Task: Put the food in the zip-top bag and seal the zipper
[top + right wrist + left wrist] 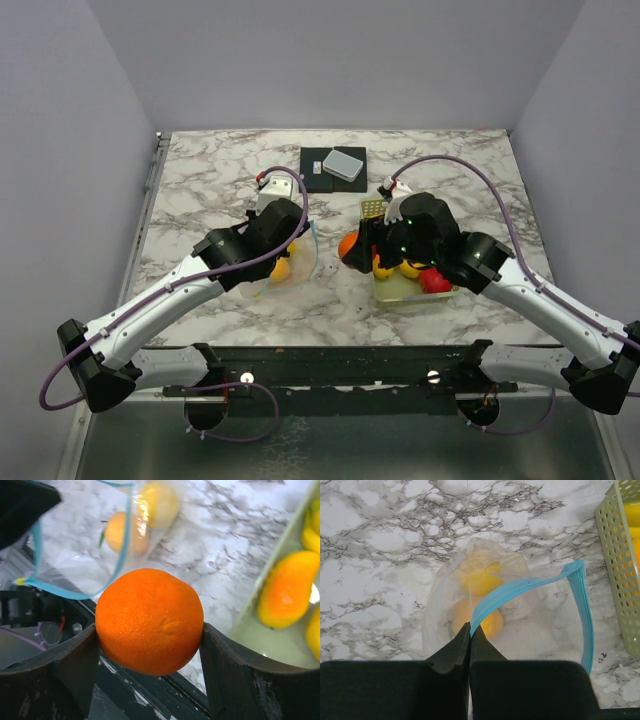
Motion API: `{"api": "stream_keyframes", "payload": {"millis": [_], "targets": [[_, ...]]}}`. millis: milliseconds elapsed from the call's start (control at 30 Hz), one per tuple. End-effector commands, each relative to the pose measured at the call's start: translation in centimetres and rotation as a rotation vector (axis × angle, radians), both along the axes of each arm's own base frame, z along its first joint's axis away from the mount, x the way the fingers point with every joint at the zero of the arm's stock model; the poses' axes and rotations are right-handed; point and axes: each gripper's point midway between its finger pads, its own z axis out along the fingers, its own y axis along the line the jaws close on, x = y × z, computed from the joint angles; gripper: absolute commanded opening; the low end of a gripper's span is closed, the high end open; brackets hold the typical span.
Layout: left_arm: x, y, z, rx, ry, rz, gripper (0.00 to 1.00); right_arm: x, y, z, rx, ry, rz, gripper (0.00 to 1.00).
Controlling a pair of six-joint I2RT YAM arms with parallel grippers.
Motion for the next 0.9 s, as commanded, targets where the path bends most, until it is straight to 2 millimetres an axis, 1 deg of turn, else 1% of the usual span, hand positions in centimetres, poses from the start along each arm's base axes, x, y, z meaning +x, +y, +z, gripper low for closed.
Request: {"api": "stream_keyframes", "payload": {"millis": [0,267,367,433,633,667,833,867], "targets": [[0.2,-0.6,1.0,-0.027,-0.016,-0.013,0.00,-0.3,3.4,3.6,0.097,-0.080,0.117,0.31],[0.2,-0.6,1.2,-0.029,-0.019,-0.015,0.00,-0.6,7.1,4.2,0.096,-0.101,0.176,0.31],[0.2,-0.6,1.2,-0.031,-0.018,-0.019,0.00,-0.7,8.4,4.1,0.081,-0.108,0.194,0.33],[0.1,-0.6,1.1,-0.030,-0.016,-0.019,0.00,-0.6,9.2,3.7,0.059,-0.108,0.200,0.34],[0.0,-0.5,1.3,-0.041,-0.020,-0.019,0.00,0.0,10.7,2.8,0.036,-0.103,0.200,0.35],[0.0,-0.5,1.4,-0.042,-0.020,-0.019,0.00,0.1,10.9,2.4,0.030,-0.098,0.202,0.35],[-0.1,-0.5,1.4,-0.048,-0.020,-0.018,0.00,0.5,11.9,1.5,0.020,-0.086,0.203,0.41],[-0.1,-0.5,1.4,-0.049,-0.019,-0.018,0.00,0.8,11.9,1.3,0.015,-0.092,0.186,0.43]]}}
